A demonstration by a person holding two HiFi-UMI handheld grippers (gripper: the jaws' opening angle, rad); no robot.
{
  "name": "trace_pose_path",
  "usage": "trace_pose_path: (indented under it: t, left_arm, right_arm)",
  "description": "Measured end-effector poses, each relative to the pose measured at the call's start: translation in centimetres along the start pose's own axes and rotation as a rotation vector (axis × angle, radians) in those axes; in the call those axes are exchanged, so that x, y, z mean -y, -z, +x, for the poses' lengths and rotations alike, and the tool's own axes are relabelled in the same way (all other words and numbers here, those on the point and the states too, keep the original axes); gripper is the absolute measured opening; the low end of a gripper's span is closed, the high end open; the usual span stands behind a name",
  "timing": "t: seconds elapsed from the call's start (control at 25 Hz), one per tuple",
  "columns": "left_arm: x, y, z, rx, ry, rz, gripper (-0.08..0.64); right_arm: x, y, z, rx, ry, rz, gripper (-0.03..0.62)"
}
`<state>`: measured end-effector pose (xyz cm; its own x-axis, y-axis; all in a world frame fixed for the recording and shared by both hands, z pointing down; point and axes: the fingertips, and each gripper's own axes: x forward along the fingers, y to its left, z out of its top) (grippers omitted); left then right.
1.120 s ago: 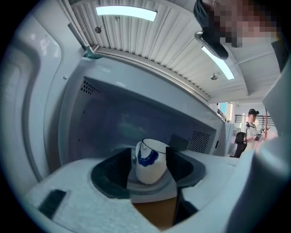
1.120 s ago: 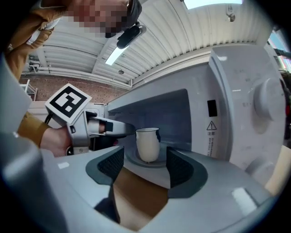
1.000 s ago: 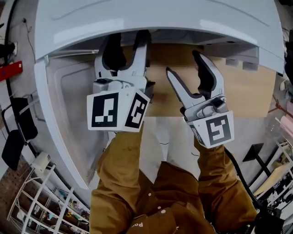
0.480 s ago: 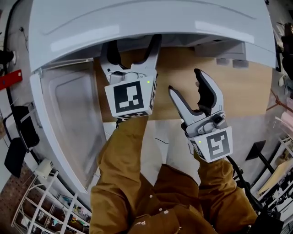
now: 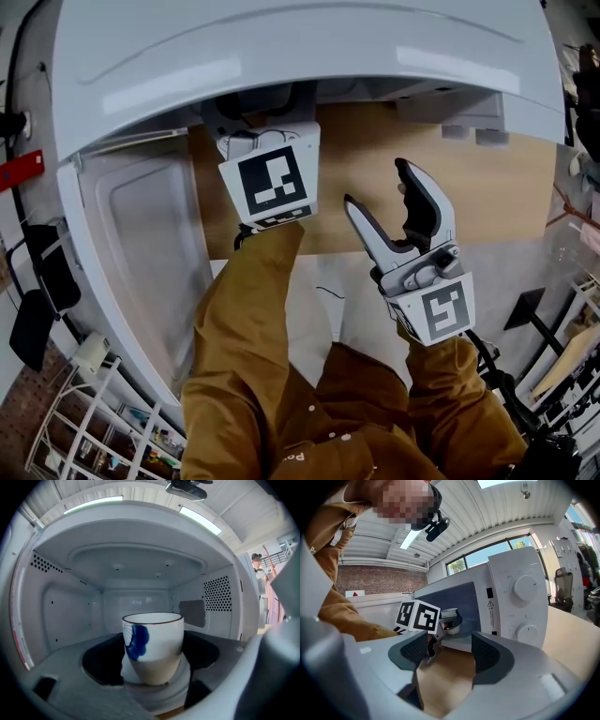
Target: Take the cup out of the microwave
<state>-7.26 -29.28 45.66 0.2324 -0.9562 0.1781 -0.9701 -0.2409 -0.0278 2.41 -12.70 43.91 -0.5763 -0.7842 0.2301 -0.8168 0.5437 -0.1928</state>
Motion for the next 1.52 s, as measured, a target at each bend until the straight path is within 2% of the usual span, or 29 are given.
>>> trace_pose_path:
  t: [0.4, 0.6, 0.8, 1.2, 1.52]
  left_arm:
    - [-0.3, -0.7, -1.1, 0.017, -0.013, -0.001, 0.374]
    - [-0.2, -2.6, -2.9, 0.089, -0.023, -0.054, 0.376]
    - [0.6, -2.9, -5.6, 0.079, -0.022, -0.065, 0.376]
    - [2.3, -4.6, -11.9, 0.053, -0.026, -0.078, 0.376]
    - [3.5, -9.0, -18.5, 0.037, -0.003, -0.093, 0.376]
  right_arm:
    - [0.8, -0.9, -0.3, 0.008, 0.021, -0.018, 0.278]
    - [0.9, -1.4, -0.5, 0.020, 0.031, -0.021, 0.268]
    - [0.7, -2.5, -1.4, 0.036, 0.035, -0.022, 0.252]
    - [0.9, -5.9, -4.3, 0.060, 0.073, -0.035, 0.008]
    - [1.3, -9.2, -7.2, 0.071, 0.125, -0.048, 0.006]
